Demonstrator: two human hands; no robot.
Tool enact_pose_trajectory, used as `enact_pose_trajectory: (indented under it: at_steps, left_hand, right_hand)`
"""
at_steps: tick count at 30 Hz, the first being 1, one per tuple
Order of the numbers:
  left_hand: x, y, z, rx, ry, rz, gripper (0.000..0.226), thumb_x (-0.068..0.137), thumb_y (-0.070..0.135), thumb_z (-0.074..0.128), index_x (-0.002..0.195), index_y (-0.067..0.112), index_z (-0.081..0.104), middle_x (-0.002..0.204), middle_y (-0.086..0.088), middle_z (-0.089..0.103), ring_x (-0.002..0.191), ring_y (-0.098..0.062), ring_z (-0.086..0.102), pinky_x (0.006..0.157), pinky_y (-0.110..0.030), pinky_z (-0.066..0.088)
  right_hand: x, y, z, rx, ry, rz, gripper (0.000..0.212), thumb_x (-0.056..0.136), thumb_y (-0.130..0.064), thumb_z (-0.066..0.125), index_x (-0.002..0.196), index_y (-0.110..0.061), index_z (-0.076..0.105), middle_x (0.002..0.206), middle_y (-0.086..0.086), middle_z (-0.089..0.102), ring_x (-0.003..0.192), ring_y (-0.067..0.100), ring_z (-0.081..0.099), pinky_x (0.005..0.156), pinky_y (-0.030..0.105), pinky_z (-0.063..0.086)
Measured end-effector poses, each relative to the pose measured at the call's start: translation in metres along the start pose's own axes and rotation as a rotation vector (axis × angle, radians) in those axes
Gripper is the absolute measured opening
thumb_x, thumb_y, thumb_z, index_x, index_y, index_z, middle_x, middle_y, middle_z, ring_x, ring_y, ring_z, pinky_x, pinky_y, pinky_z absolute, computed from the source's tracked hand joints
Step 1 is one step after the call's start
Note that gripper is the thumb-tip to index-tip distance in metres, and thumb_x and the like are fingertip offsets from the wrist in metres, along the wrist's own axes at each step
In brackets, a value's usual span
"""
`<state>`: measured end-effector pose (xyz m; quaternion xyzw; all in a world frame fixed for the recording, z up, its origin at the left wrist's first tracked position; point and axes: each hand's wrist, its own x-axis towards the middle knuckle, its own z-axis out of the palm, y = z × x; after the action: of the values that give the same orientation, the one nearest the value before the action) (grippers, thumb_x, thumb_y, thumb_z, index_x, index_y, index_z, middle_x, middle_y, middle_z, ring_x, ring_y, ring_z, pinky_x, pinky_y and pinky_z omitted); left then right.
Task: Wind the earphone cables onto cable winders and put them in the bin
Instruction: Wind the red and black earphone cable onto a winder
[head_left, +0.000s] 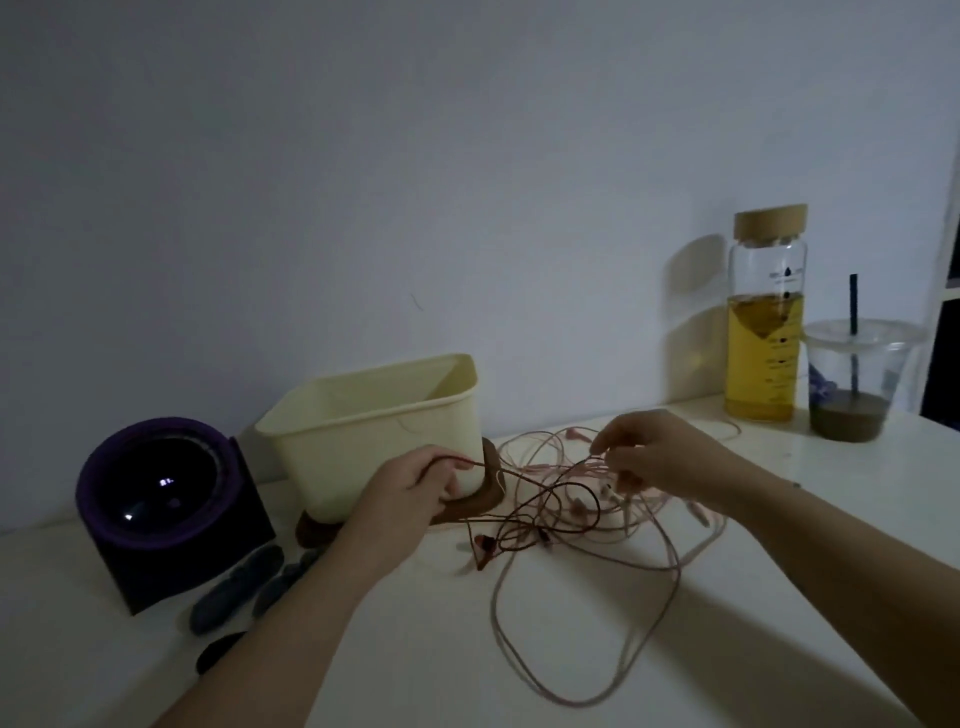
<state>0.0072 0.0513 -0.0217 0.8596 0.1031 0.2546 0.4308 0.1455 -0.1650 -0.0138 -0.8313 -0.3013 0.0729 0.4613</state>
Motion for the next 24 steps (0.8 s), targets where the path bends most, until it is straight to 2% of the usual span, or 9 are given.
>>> enact_pose_trajectory:
  at_steps: [2, 6, 8, 11, 13, 15, 20, 22, 24]
  left_hand:
    - [0.002, 0.005, -0.015, -0.249, 0.082, -0.105, 0.034, 0.101, 0.011, 0.041, 0.084, 0.019, 0.069, 0.062, 0.009, 0.058, 0.052, -0.007, 0.047, 0.068, -0.027, 0.044]
    - [0.008, 0.02, -0.036, -0.653, 0.133, -0.203, 0.034, 0.103, 0.021, 0.038, 0.088, 0.009, 0.065, 0.059, 0.002, 0.054, 0.039, -0.004, 0.033, 0.054, -0.023, 0.042]
    - [0.012, 0.03, -0.045, -0.779, 0.191, -0.25, 0.036, 0.104, 0.026, 0.035, 0.087, 0.008, 0.062, 0.057, 0.002, 0.05, 0.035, -0.004, 0.033, 0.051, -0.022, 0.037]
    - [0.018, 0.042, -0.063, -1.028, 0.234, -0.247, 0.04, 0.104, 0.03, 0.032, 0.085, 0.01, 0.06, 0.054, 0.002, 0.052, 0.038, -0.005, 0.043, 0.045, -0.016, 0.043]
    - [0.019, 0.047, -0.077, -1.169, 0.27, -0.204, 0.041, 0.104, 0.032, 0.032, 0.085, 0.011, 0.061, 0.055, 0.002, 0.059, 0.05, -0.009, 0.054, 0.05, -0.016, 0.049]
    - [0.02, 0.052, -0.088, -1.21, 0.311, -0.134, 0.041, 0.104, 0.034, 0.033, 0.085, 0.012, 0.062, 0.06, 0.003, 0.064, 0.056, -0.01, 0.062, 0.057, -0.018, 0.054]
    - [0.023, 0.068, -0.108, -1.224, 0.402, -0.012, 0.041, 0.104, 0.033, 0.031, 0.085, 0.016, 0.063, 0.063, 0.006, 0.065, 0.061, -0.009, 0.063, 0.066, -0.022, 0.056]
    - [0.025, 0.074, -0.111, -1.225, 0.425, 0.009, 0.041, 0.104, 0.033, 0.032, 0.084, 0.016, 0.063, 0.063, 0.006, 0.066, 0.062, -0.009, 0.063, 0.068, -0.024, 0.054]
    - [0.026, 0.079, -0.111, -1.216, 0.428, 0.011, 0.04, 0.104, 0.032, 0.033, 0.084, 0.015, 0.064, 0.062, 0.006, 0.066, 0.063, -0.009, 0.063, 0.067, -0.025, 0.053]
  right_hand:
    - [0.006, -0.003, -0.008, 0.264, 0.126, 0.027, 0.023, 0.089, 0.003, 0.05, 0.081, -0.01, 0.067, 0.061, 0.007, 0.061, 0.06, 0.023, 0.058, 0.062, 0.038, 0.046]
    - [0.011, -0.009, -0.014, 0.507, 0.292, 0.013, 0.024, 0.093, 0.005, 0.047, 0.086, -0.007, 0.066, 0.079, 0.01, 0.057, 0.061, 0.018, 0.056, 0.063, 0.027, 0.05]
    - [0.013, -0.007, -0.014, 0.684, 0.328, 0.049, 0.022, 0.095, 0.004, 0.045, 0.09, -0.005, 0.065, 0.085, 0.011, 0.058, 0.068, 0.021, 0.059, 0.069, 0.029, 0.052]
    - [0.02, 0.002, -0.016, 0.854, 0.414, 0.093, 0.024, 0.097, 0.005, 0.038, 0.105, 0.0, 0.06, 0.095, 0.013, 0.059, 0.087, 0.025, 0.062, 0.083, 0.034, 0.051]
    - [0.025, 0.01, -0.017, 0.758, 0.481, 0.095, 0.028, 0.097, 0.004, 0.04, 0.119, 0.001, 0.057, 0.107, 0.014, 0.06, 0.1, 0.026, 0.06, 0.087, 0.035, 0.048]
    - [0.029, 0.021, -0.017, 0.5, 0.532, 0.092, 0.033, 0.096, 0.001, 0.044, 0.126, -0.002, 0.057, 0.115, 0.011, 0.061, 0.106, 0.025, 0.06, 0.09, 0.038, 0.05]
    - [0.031, 0.032, -0.019, 0.026, 0.553, 0.09, 0.031, 0.094, -0.007, 0.05, 0.122, -0.008, 0.063, 0.121, 0.009, 0.065, 0.102, 0.026, 0.06, 0.086, 0.033, 0.044]
    - [0.029, 0.03, -0.017, -0.099, 0.447, 0.107, 0.029, 0.094, -0.008, 0.053, 0.12, -0.006, 0.064, 0.106, 0.011, 0.068, 0.088, 0.023, 0.062, 0.071, 0.022, 0.042]
    - [0.026, 0.022, -0.011, -0.231, 0.283, 0.111, 0.028, 0.093, -0.012, 0.057, 0.12, -0.006, 0.064, 0.084, 0.0, 0.066, 0.064, 0.011, 0.055, 0.055, 0.013, 0.039]
